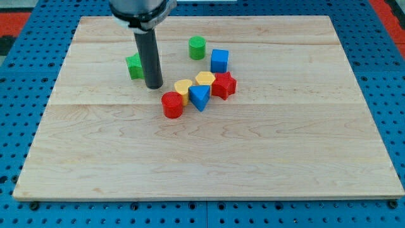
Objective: Push the green star into the green circle
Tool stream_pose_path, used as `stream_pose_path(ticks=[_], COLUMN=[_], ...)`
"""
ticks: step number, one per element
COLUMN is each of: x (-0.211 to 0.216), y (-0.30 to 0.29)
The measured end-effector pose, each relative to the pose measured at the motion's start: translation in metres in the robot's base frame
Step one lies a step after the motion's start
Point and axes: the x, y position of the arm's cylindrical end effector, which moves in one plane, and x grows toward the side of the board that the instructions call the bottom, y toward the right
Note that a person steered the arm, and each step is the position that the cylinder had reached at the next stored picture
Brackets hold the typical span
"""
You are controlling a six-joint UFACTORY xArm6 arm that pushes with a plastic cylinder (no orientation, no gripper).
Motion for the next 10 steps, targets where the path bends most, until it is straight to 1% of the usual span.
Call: stream_pose_path(ticks=[1, 2, 3, 4, 5, 6, 9, 10], x=[-0.036, -0.069, -0.094, -0.076, -0.100, -0.123, -0.123, -0.123], y=[-0.047, -0.028, 0.003, -0.023, -0.073, -0.064, 0.134, 0.152])
